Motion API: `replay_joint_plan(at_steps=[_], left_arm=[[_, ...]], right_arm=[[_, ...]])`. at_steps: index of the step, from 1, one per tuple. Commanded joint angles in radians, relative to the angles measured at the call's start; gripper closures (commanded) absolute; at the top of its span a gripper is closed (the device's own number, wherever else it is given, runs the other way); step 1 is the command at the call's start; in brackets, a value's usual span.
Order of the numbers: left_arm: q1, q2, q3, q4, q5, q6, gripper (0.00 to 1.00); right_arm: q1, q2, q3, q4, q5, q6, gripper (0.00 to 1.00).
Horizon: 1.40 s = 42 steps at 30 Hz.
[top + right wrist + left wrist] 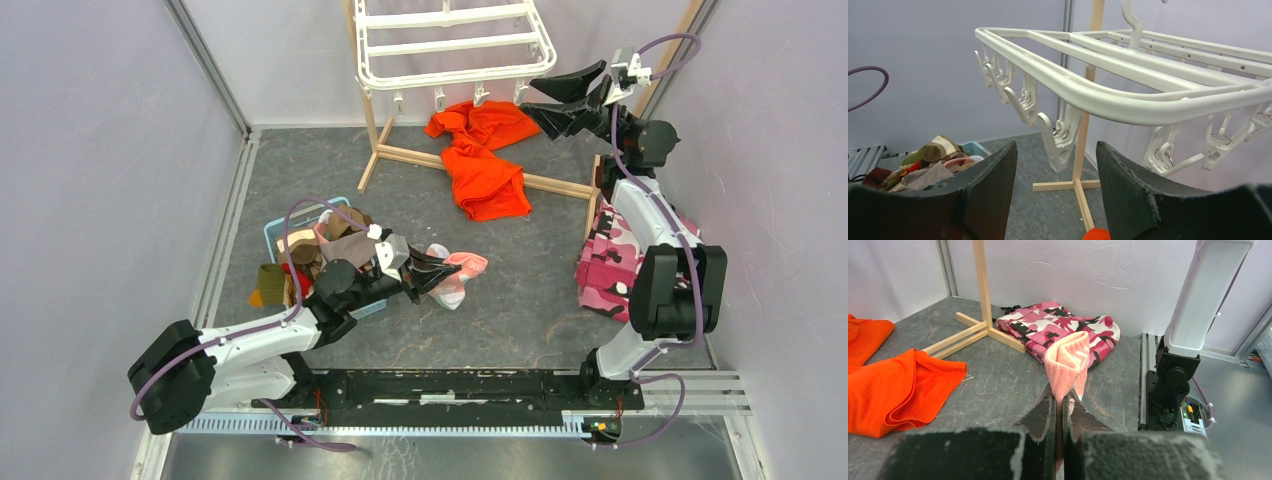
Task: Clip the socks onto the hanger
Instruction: Open the clamp at the hanger.
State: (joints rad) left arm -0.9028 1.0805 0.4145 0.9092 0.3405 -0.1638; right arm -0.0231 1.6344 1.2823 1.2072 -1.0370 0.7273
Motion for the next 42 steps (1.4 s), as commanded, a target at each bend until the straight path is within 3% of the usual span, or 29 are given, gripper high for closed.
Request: replay_joint_plan(at_steps=[1, 35, 42], left_arm=[[0.003, 0.004, 0.041, 0.007, -0.012, -0.008, 0.98], [0.002, -0.007, 0.037, 0.001, -0.022, -0.028, 0.98], [0.003, -0.008, 0.036, -0.001, -0.022, -0.034, 0.98]], right_arm=[[0.015, 0.021, 0.062, 0.085, 0.020, 0.055, 0.36], [0.088, 0.094, 0.133, 0.101, 0.114, 0.142, 0.38], [0.089, 0.097, 0.140, 0.095, 0.126, 0.149, 0.44]])
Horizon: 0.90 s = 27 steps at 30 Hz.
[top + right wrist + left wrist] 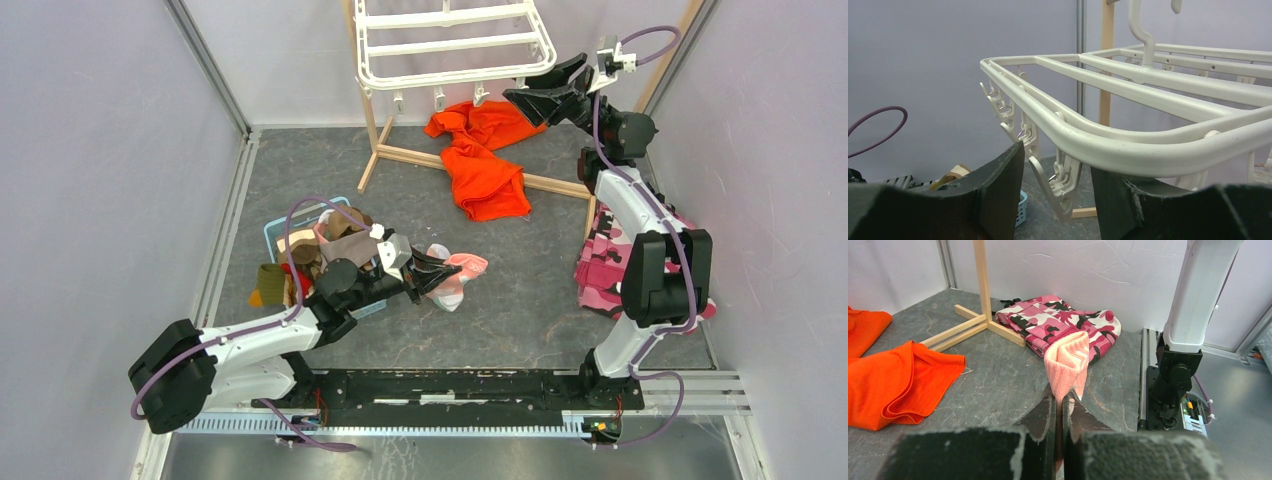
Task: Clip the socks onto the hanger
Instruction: Open the clamp at the hanger.
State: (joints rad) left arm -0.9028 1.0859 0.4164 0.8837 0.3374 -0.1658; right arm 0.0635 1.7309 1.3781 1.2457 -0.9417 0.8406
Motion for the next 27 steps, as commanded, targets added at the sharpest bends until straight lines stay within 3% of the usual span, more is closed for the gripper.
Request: replay_joint_plan(at_steps=[1, 14, 27], left_arm=[[0.002, -0.014, 0.035, 0.023, -0.018, -0.033, 0.98], [0.003, 0.018, 0.081, 0.048, -0.022, -0.035, 0.98], [0.002, 0.260, 0.476, -0.148, -0.305, 0.102, 0.98]], right_arm=[[0.003, 0.001, 0.044, 0.055, 0.033, 0.035, 0.46], [0.004, -0.029, 0.042, -0.007, 0.019, 0.009, 0.93], [0.005, -0.088, 0.024, -0.180, 0.019, -0.095, 0.99]])
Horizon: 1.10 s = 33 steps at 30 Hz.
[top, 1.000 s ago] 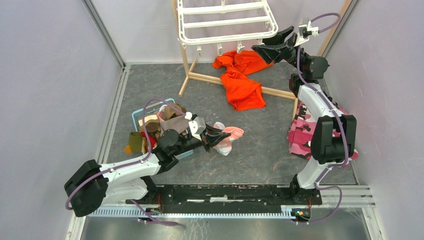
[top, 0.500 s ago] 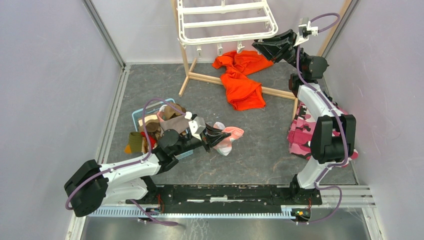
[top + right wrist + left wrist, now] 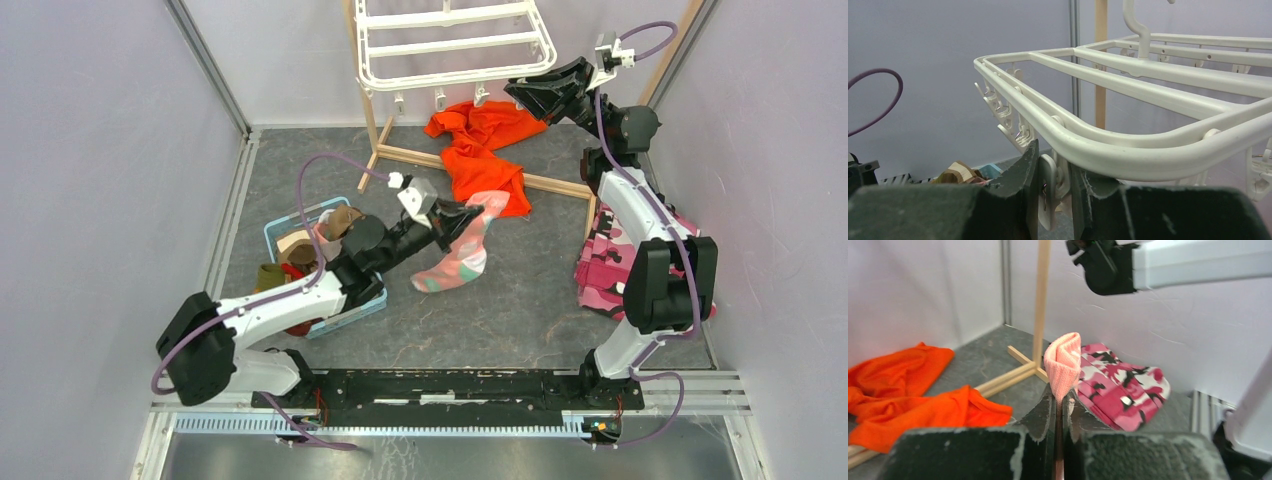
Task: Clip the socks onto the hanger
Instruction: Open the clamp at the hanger, then clamp the sock onto the hanger.
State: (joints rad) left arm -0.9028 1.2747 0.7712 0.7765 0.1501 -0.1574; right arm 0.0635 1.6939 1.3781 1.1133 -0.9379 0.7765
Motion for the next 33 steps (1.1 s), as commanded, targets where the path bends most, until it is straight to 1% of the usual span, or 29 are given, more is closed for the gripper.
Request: replay_joint_plan(at_steps=[1, 7, 9, 13, 22, 27, 33], left_arm=[[0.002, 0.095, 0.152, -0.050, -0.124, 0.105, 0.98], [0.001, 0.209, 0.274, -0.036, -0.147, 0.244, 0.98], [0.001, 0.232, 0.301, -0.023, -0.181, 0.285, 0.98], [0.001, 0.286, 0.369, -0.020, -0.213, 0.331, 0.98], [0.001, 0.378, 0.510, -0.058, -0.305, 0.289, 0.98], [0.002, 0.412, 0.561, -0.064, -0.397, 0.267, 0.98], [0.003, 0.451, 0.613, -0.052, -0.394, 0.276, 0.98]], right_arm=[[0.006, -0.055, 0.023, -0.053, 0.014, -0.033, 1.00], [0.012, -0.068, 0.012, -0.067, 0.008, -0.040, 1.00], [0.013, -0.072, 0.013, -0.075, 0.004, -0.041, 1.00], [0.017, -0.075, 0.010, -0.086, -0.002, -0.045, 1.00], [0.024, -0.084, -0.002, -0.096, -0.010, -0.053, 1.00], [0.024, -0.086, -0.002, -0.101, -0.010, -0.054, 1.00], [0.024, -0.084, -0.001, -0.101, -0.013, -0.053, 1.00]])
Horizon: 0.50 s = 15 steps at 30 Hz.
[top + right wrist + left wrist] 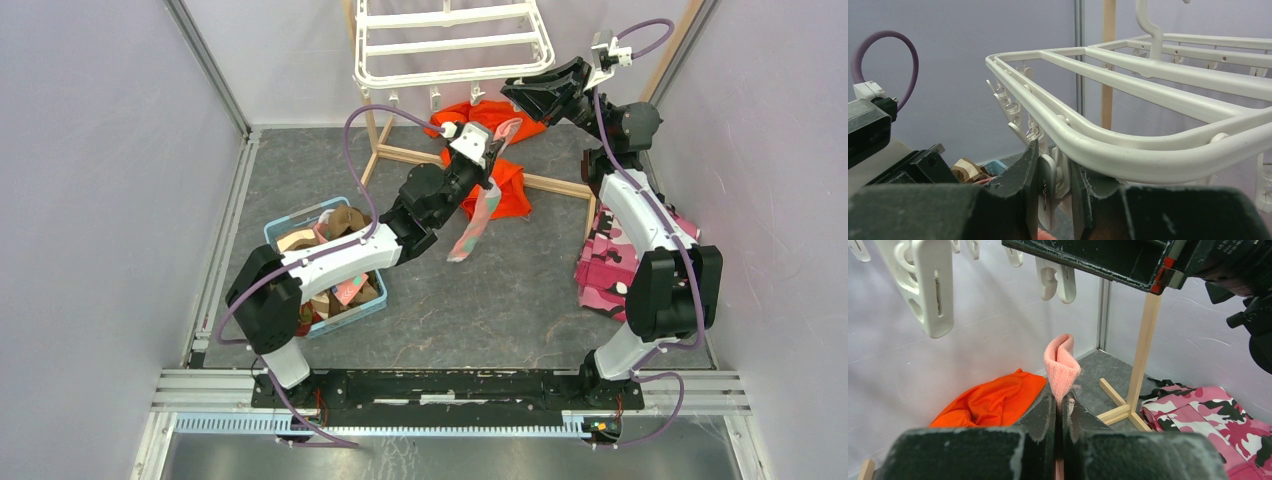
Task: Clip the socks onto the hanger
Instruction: Clamp the sock onto the hanger.
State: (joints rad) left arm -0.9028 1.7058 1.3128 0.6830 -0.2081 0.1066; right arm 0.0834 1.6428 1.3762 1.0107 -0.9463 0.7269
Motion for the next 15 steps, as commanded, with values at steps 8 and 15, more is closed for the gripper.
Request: replay_joint_plan(at_steps=[8, 15], left_arm=[[0.004, 0.062, 0.142, 0.028, -0.046, 0.022, 0.98], [0.010, 0.086, 0.189, -0.014, -0.061, 0.026, 0.98]], right_arm=[[0.005, -0.040, 0.004, -0.001, -0.014, -0.003, 1.00], [0.004, -0.043, 0.004, -0.001, -0.020, -0.002, 1.00]])
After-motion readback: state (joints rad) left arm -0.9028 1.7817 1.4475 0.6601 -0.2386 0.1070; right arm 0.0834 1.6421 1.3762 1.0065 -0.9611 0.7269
